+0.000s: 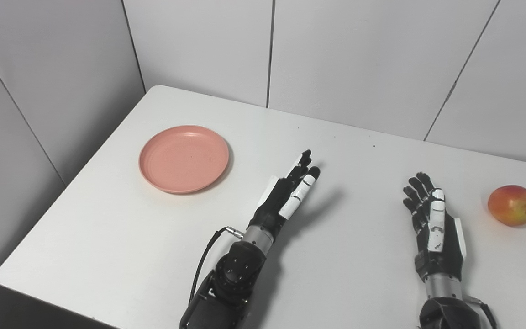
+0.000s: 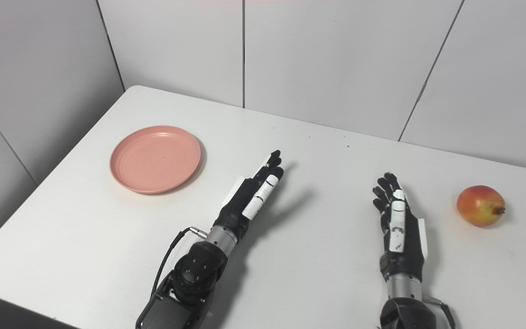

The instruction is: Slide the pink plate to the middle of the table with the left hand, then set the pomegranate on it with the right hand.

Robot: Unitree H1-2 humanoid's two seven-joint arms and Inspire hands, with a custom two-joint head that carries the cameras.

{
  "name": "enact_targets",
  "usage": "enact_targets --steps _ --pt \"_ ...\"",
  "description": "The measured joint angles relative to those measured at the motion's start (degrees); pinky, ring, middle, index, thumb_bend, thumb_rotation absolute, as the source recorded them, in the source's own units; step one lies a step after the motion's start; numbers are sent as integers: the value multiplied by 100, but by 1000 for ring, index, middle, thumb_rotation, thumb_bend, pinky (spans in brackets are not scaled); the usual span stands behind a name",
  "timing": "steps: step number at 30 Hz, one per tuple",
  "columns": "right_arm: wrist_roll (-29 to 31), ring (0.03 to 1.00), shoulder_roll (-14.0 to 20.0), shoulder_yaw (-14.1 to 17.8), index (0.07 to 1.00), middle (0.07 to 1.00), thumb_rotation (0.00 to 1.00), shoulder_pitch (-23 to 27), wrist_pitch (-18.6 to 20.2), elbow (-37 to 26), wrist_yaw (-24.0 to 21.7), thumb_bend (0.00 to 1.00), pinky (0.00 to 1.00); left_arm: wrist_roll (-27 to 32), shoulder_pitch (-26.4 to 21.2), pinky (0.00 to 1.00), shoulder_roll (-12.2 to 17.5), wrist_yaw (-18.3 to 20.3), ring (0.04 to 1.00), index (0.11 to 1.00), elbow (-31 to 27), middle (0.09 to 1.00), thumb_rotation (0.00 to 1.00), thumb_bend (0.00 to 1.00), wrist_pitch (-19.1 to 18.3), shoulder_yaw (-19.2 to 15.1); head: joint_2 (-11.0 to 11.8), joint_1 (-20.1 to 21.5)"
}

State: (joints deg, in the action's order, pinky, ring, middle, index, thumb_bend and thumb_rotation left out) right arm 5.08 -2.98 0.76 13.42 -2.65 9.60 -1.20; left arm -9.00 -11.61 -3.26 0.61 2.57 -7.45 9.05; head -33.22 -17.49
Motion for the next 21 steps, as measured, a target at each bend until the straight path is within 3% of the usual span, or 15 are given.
enact_targets --steps 21 --pt "-49 893 -2 -5 893 897 985 0 -10 -2 18 544 923 120 78 993 4 41 1000 1000 -193 1000 999 580 -2 -7 0 -35"
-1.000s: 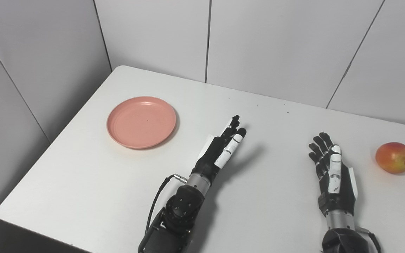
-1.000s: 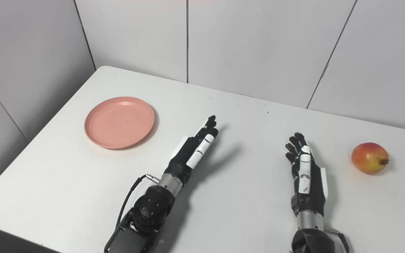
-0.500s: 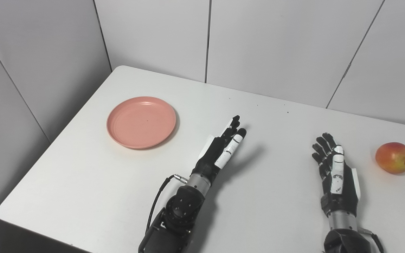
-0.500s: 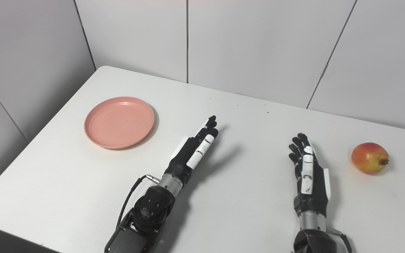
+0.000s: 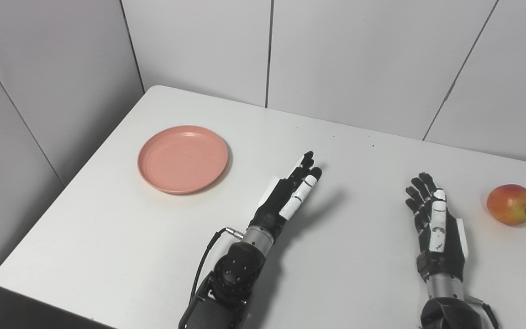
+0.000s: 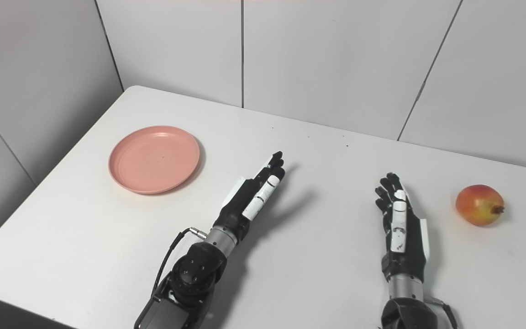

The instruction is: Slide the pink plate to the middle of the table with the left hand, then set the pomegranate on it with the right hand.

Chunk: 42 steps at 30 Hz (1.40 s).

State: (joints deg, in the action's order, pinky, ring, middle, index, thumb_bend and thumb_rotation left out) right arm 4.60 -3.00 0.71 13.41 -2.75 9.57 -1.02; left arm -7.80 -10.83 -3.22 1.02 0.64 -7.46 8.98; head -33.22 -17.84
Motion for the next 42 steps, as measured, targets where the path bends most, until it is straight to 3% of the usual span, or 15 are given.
enact_targets --steps 16,29,36,42 --pt "-4 894 0 0 886 895 968 0 -1 0 1 566 920 -180 39 967 85 -56 988 988 -623 991 1000 591 -26 -136 70 -114" --pt "-5 895 44 -4 882 892 976 91 -30 117 -6 566 926 -363 -307 900 244 -323 907 902 -929 905 1000 541 -30 -716 105 -193" --pt "1 897 52 -2 887 895 984 105 -38 152 -7 542 917 -380 -428 839 481 -471 873 877 -930 878 1000 579 -27 -1037 158 -246" --pt "3 907 60 -4 899 907 993 121 -45 174 -15 544 926 -387 -614 882 671 -664 869 866 -838 864 1000 626 16 -1337 176 -272"
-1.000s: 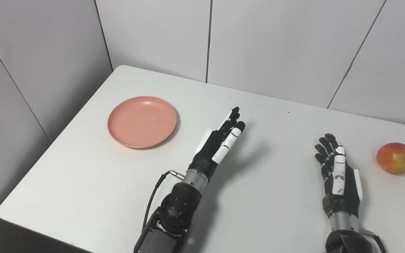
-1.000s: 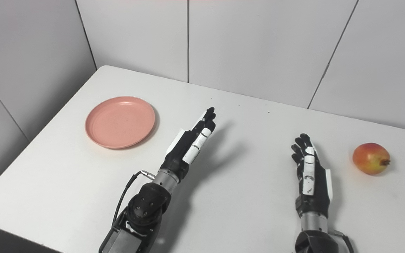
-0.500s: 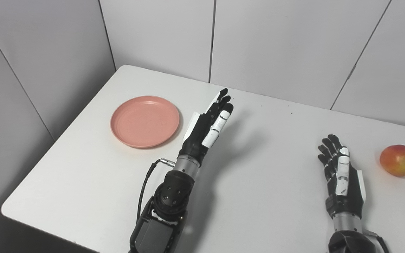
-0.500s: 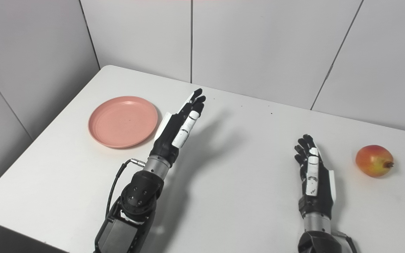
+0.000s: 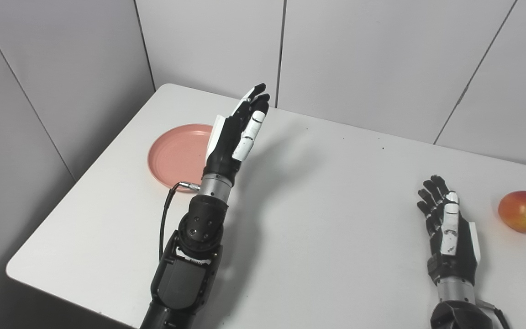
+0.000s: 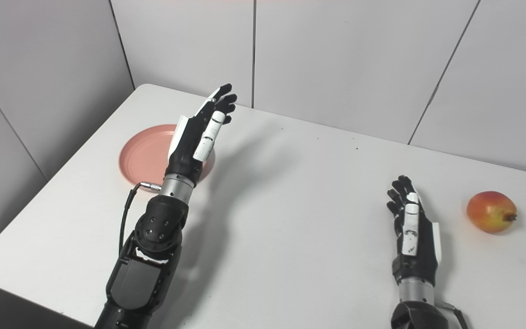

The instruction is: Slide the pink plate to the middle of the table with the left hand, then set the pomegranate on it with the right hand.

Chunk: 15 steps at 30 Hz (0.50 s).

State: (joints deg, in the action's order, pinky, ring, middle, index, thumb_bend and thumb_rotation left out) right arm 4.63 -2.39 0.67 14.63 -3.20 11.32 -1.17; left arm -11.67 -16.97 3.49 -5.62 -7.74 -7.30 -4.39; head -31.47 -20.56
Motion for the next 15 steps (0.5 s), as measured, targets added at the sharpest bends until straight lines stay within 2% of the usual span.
enact_targets --steps 3,10,15 --pt "0 904 -1 -1 899 906 988 1 -2 1 -2 549 923 -105 -31 854 150 -126 858 858 152 857 1000 625 162 -75 9 -9" --pt "-2 895 20 7 890 896 996 3 -16 27 -1 551 921 -90 -57 892 410 -353 861 853 347 856 1000 641 375 -470 -9 -27" --pt "1 890 20 11 889 892 985 4 -28 32 4 540 912 -88 -130 852 522 -494 855 850 570 860 1000 588 408 -653 -9 -105"
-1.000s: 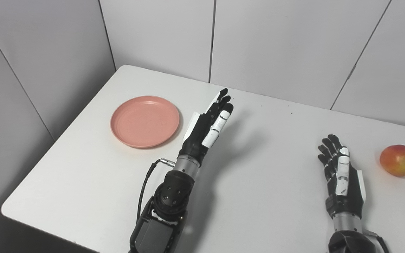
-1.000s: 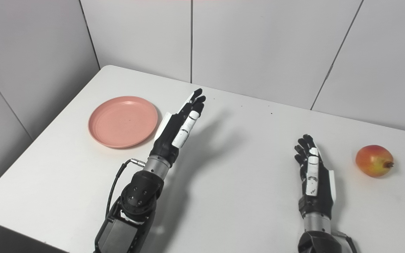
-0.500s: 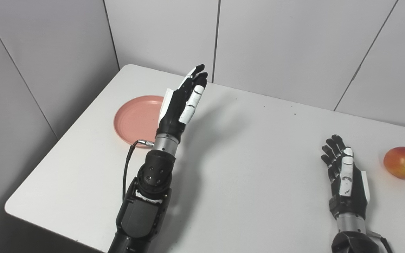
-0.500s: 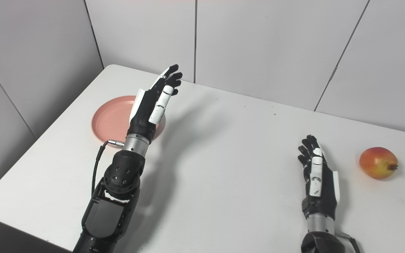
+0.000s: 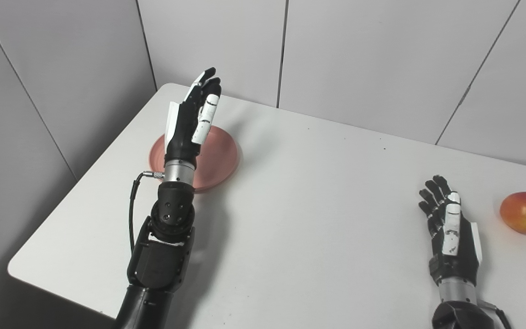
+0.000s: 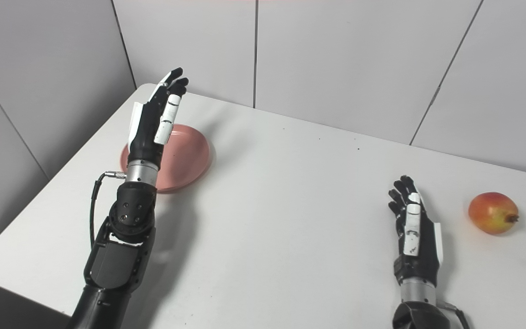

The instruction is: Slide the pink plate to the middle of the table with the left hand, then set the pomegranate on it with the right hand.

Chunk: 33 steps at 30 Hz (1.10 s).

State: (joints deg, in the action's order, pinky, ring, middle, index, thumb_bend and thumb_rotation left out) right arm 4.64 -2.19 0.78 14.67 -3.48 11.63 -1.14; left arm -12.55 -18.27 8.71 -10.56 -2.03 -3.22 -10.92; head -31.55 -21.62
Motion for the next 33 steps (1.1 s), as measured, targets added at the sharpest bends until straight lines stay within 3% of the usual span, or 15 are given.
enact_targets --steps 4,24,33 --pt "48 898 3 11 892 897 979 4 -5 12 -5 534 929 -3 -30 807 67 -47 838 838 177 849 1000 591 12 -66 18 -27" --pt "50 900 38 17 894 898 998 22 -61 41 -13 516 933 112 -65 832 456 -254 839 821 518 829 1000 649 -19 -486 70 -159" --pt "70 900 48 23 893 901 972 35 -62 65 -19 540 936 92 -62 790 661 -312 812 806 743 810 1000 615 -128 -554 70 -176"
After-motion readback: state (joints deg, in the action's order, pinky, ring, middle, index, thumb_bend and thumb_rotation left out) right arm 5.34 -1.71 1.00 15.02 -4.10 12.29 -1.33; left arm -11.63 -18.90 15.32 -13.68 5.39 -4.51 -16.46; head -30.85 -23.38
